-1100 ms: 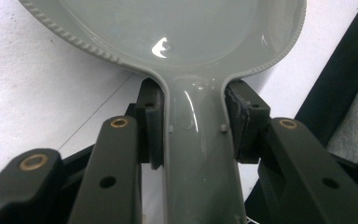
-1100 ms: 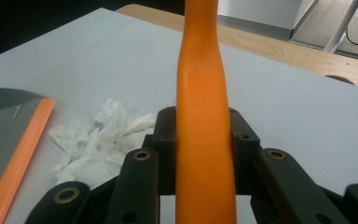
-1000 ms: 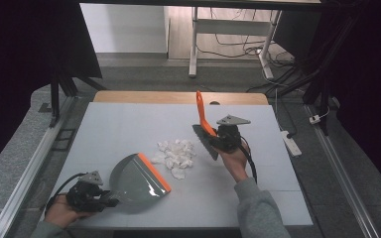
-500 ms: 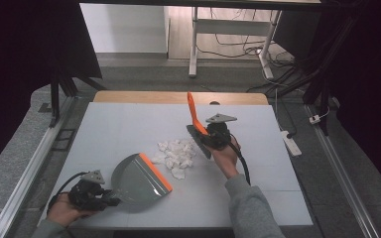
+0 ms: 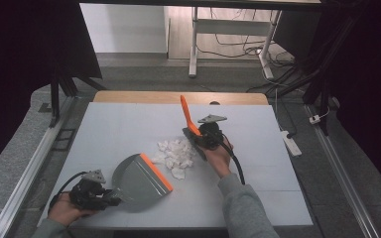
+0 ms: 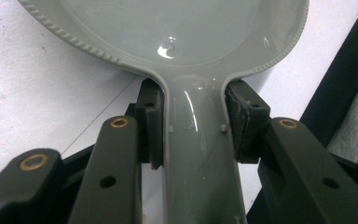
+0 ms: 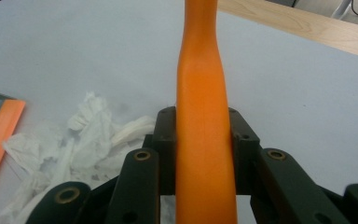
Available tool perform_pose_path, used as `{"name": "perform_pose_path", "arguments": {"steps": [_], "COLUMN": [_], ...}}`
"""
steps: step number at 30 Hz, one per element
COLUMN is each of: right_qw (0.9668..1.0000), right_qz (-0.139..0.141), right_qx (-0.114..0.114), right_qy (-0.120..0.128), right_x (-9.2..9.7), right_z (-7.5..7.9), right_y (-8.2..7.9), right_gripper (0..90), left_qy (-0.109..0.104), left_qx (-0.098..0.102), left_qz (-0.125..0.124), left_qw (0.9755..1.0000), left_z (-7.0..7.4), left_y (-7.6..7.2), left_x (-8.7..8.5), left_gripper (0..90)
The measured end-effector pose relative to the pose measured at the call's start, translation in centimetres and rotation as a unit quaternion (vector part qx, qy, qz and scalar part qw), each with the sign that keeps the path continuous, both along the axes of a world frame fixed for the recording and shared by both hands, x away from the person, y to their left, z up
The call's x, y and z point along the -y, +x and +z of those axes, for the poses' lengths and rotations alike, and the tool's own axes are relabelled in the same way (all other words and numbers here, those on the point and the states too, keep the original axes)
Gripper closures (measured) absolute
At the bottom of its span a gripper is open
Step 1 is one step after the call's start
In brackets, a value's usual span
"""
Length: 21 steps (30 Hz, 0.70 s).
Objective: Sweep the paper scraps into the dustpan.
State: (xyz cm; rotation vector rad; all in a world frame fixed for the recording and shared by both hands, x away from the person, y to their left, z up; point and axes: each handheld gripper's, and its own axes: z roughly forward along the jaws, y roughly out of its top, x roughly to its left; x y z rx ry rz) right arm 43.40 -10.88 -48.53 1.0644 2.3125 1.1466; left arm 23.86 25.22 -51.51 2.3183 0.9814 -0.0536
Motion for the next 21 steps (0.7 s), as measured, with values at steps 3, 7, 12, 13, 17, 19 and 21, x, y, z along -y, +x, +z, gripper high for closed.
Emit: {"name": "perform_pose_path", "arguments": {"steps": [3,7,12,13,17,19,21], "right_qw": [0.9999,0.9999,0.9997,0.9996,0.9992,0.9990,0.9987], "right_qz": [-0.001,0.000,0.012,0.015,0.028,0.032,0.038], "right_qx": [-0.001,-0.006,-0.009,-0.010,-0.011,-0.012,-0.012], "right_qy": [-0.011,-0.014,-0.019,-0.020,-0.027,-0.029,-0.031], "right_x": [-0.6,-1.2,-2.4,-2.7,-3.8,-4.2,-4.6], "right_z": [-0.1,-0.2,-0.4,-0.4,-0.5,-0.6,-0.6], "right_y": [0.2,0.4,0.2,0.1,-0.3,-0.6,-0.8], "right_gripper": [70.4,70.4,70.4,70.5,70.4,70.4,70.4], "left_qy": [-0.001,-0.002,-0.002,-0.003,-0.002,-0.003,-0.003], "left_qx": [0.000,0.000,-0.001,-0.001,-0.001,-0.002,-0.003], "left_qz": [0.000,-0.001,-0.001,0.000,0.000,0.000,0.001], "left_qw": [1.0000,1.0000,1.0000,1.0000,1.0000,1.0000,1.0000], "left_z": [0.0,0.0,0.0,-0.1,0.0,-0.1,-0.1], "left_y": [0.1,0.1,0.3,0.3,0.4,0.4,0.4], "left_x": [0.0,0.1,0.2,0.3,0.4,0.4,0.4], "left_gripper": [61.2,61.2,61.2,61.2,61.2,61.2,61.2]}}
